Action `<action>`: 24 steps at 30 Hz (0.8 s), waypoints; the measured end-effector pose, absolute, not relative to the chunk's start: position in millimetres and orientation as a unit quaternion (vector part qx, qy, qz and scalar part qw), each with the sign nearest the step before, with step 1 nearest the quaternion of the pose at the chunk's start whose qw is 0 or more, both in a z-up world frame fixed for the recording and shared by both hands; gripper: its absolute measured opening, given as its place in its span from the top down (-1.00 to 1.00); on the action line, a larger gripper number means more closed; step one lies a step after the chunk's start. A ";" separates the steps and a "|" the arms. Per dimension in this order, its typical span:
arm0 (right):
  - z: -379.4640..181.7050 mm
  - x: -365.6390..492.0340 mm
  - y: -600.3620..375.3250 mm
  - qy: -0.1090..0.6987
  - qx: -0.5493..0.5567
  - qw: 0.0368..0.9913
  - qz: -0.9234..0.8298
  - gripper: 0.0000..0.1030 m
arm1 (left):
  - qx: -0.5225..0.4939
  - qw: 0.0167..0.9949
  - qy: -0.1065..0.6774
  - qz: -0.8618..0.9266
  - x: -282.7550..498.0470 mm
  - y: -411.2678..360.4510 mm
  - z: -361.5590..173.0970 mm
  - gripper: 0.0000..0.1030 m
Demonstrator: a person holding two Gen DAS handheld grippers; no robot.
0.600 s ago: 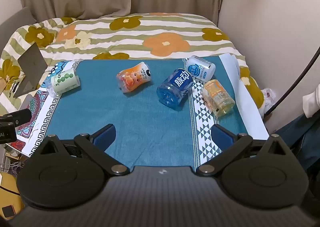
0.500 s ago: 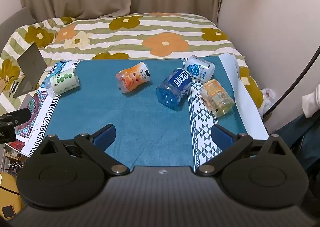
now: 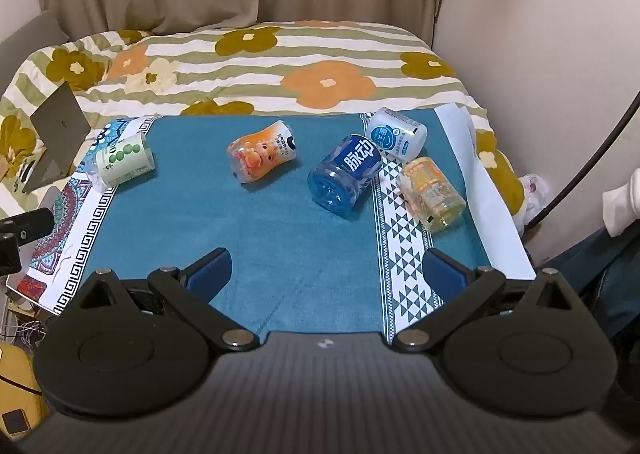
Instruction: Flip cup upright
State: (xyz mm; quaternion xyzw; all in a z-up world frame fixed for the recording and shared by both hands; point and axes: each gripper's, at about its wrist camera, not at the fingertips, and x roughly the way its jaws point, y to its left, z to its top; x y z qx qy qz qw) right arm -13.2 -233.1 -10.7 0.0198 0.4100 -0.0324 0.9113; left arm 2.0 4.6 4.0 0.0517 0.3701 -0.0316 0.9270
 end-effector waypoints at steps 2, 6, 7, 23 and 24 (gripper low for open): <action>-11.3 -15.1 -232.1 0.409 0.020 0.912 -0.031 -1.00 | 0.053 0.927 0.370 -0.031 1.3 4.7 3.8 -1.00; -9.1 -17.0 -230.7 0.404 0.020 0.914 -0.028 -1.00 | 0.053 0.927 0.370 -0.031 2.8 4.1 4.6 -1.00; -9.0 -17.1 -229.5 0.403 0.019 0.915 -0.028 -1.00 | 0.052 0.928 0.369 -0.031 3.0 4.9 4.8 -1.00; -4.5 -16.9 -225.4 0.391 0.025 0.920 -0.027 -1.00 | 0.056 0.929 0.365 -0.033 1.9 8.3 6.0 -1.00; -4.4 -16.8 -225.2 0.391 0.028 0.919 -0.026 -1.00 | 0.056 0.929 0.365 -0.034 1.9 8.5 6.1 -1.00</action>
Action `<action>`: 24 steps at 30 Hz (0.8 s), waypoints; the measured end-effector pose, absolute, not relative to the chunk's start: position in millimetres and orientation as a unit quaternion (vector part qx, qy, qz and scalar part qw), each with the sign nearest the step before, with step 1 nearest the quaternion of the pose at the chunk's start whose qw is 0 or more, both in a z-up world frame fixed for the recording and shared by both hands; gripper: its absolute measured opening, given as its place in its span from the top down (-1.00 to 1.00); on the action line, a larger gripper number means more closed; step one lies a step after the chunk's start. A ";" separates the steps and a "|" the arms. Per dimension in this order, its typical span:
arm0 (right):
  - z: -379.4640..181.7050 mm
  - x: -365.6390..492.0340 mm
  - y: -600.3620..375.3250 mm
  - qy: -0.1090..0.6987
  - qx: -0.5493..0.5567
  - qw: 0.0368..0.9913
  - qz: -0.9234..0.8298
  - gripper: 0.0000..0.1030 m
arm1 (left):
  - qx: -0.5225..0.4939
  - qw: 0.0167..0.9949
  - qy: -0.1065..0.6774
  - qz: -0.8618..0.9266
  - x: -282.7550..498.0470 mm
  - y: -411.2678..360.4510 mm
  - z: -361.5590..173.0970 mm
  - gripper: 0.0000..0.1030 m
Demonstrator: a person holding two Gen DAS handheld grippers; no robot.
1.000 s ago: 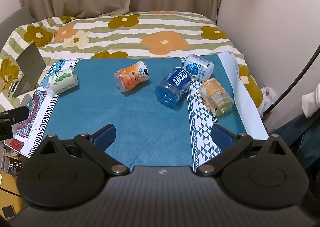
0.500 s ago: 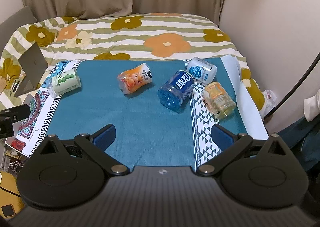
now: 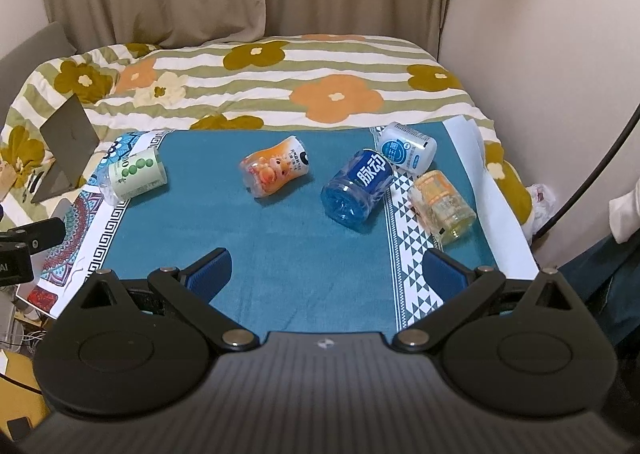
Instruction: Flip cup upright
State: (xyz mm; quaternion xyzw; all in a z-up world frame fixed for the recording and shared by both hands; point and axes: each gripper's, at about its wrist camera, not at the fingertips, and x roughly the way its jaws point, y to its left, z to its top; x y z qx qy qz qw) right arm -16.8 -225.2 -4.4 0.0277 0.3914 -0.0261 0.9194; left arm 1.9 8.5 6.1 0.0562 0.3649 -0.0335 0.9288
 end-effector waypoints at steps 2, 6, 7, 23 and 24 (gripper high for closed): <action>-3.6 -17.4 -224.5 0.391 0.028 0.920 -0.025 -1.00 | 0.056 0.929 0.365 -0.035 2.0 9.3 6.2 -1.00; -3.1 -17.3 -223.0 0.390 0.024 0.920 -0.028 -1.00 | 0.056 0.928 0.366 -0.036 2.4 9.4 6.0 -1.00; -3.3 -17.4 -223.0 0.390 0.024 0.920 -0.029 -1.00 | 0.056 0.928 0.366 -0.036 2.4 9.5 6.0 -1.00; -5.3 -16.5 -221.9 0.395 0.023 0.918 -0.031 -1.00 | 0.057 0.929 0.364 -0.036 2.5 10.6 6.4 -1.00; -5.2 -16.5 -222.4 0.395 0.024 0.918 -0.031 -1.00 | 0.057 0.929 0.364 -0.036 2.9 10.5 6.4 -1.00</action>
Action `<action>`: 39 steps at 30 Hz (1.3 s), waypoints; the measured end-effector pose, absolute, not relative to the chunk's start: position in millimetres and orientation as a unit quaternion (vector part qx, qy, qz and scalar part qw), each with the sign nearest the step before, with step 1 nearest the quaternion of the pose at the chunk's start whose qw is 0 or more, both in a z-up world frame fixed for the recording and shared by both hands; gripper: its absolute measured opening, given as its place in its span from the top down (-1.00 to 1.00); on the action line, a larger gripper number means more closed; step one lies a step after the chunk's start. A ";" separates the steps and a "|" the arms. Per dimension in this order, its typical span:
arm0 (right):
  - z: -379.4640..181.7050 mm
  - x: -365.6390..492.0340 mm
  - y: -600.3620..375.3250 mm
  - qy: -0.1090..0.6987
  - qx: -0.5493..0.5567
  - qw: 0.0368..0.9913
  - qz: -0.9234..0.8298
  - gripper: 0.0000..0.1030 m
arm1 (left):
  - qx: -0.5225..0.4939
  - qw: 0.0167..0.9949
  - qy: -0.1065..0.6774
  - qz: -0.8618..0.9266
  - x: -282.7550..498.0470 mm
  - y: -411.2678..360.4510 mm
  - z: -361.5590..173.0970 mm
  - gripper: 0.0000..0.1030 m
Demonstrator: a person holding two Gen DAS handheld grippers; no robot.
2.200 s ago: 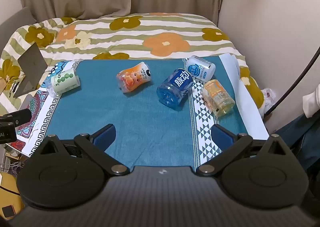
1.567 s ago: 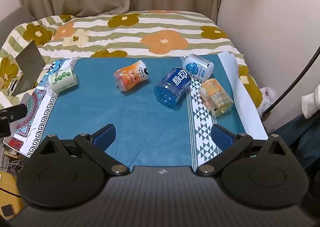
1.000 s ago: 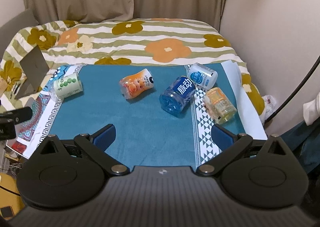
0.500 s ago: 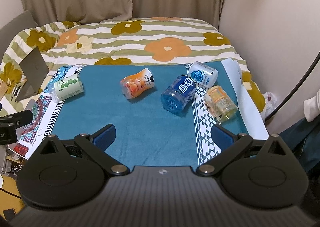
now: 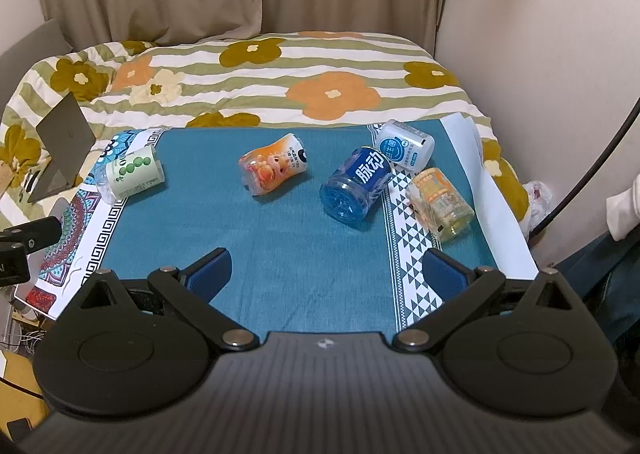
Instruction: Flip cup upright
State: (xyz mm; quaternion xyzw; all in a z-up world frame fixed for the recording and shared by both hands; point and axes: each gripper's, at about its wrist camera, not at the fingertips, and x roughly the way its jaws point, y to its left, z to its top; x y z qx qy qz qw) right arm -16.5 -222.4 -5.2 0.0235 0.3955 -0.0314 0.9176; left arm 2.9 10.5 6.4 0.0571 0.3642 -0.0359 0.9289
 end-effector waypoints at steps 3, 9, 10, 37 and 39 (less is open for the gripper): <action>-5.2 -16.5 -222.5 0.395 0.024 0.918 -0.031 -1.00 | 0.058 0.929 0.364 -0.036 3.7 10.3 6.3 -1.00; -5.1 -16.3 -222.4 0.396 0.025 0.917 -0.031 -1.00 | 0.058 0.929 0.364 -0.035 3.9 10.2 6.5 -1.00; -5.3 -16.2 -222.0 0.396 0.025 0.917 -0.031 -1.00 | 0.058 0.929 0.364 -0.035 3.7 10.3 6.5 -1.00; 3.8 1.4 -251.0 0.395 0.049 0.917 -0.027 -1.00 | 0.096 0.919 0.377 -0.071 52.4 -25.7 17.9 -1.00; 4.6 6.7 -258.3 0.391 0.055 0.918 -0.026 -1.00 | 0.105 0.916 0.376 -0.088 66.4 -35.9 18.7 -1.00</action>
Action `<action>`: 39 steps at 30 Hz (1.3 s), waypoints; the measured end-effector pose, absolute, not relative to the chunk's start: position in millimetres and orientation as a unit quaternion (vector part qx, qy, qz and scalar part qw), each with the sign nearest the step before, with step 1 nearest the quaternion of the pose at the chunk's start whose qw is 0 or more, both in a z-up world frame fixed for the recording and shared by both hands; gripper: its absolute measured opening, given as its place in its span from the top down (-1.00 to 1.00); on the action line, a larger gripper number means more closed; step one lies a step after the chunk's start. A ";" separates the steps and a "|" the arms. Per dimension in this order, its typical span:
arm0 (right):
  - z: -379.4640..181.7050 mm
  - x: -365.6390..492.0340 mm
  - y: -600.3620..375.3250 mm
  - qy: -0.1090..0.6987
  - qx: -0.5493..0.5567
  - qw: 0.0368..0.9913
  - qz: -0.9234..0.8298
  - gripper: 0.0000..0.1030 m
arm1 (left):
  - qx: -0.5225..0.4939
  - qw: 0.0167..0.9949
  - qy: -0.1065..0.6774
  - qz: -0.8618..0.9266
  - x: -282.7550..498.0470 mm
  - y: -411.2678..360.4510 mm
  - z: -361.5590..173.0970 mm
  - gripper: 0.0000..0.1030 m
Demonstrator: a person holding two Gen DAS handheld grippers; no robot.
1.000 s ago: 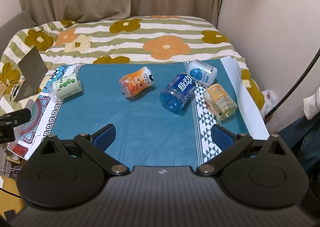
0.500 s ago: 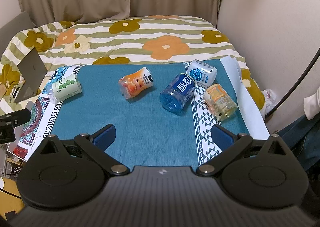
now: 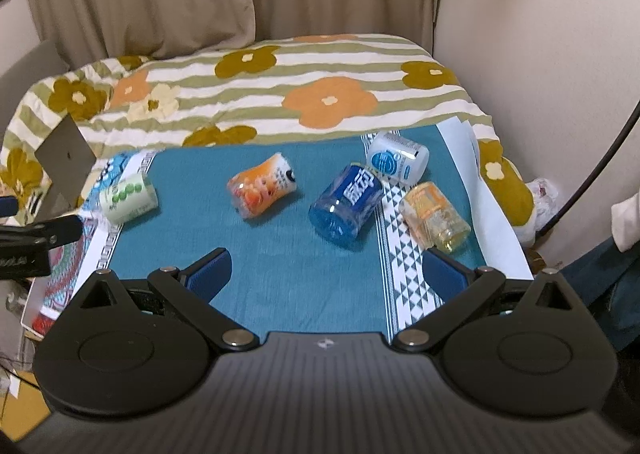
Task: Flip cup upright
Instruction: 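Move the left tool to the lying orange cup and close on it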
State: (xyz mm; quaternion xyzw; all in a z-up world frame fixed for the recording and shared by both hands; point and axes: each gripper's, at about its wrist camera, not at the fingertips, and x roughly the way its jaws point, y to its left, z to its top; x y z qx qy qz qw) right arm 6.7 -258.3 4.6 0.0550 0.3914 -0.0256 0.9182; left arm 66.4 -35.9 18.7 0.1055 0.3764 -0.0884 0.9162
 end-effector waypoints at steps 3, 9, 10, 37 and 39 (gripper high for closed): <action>1.9 17.1 -269.2 0.392 0.055 0.918 -0.024 -1.00 | 0.129 0.911 0.375 -0.113 90.9 -55.0 17.0 -1.00; -14.3 38.1 -290.0 0.399 0.055 0.915 -0.021 -1.00 | 0.171 0.892 0.383 -0.169 141.9 -92.8 -0.8 -1.00; -18.6 41.8 -293.1 0.402 0.055 0.914 -0.020 -1.00 | 0.179 0.887 0.386 -0.180 150.8 -99.8 -5.9 -1.00; -109.7 94.2 -305.1 0.472 0.110 0.875 0.005 -1.00 | 0.299 0.777 0.488 -0.262 256.8 -171.2 -138.2 -0.34; -110.6 95.0 -305.3 0.474 0.111 0.874 0.003 -1.00 | 0.298 0.776 0.490 -0.263 257.0 -171.2 -139.5 -0.25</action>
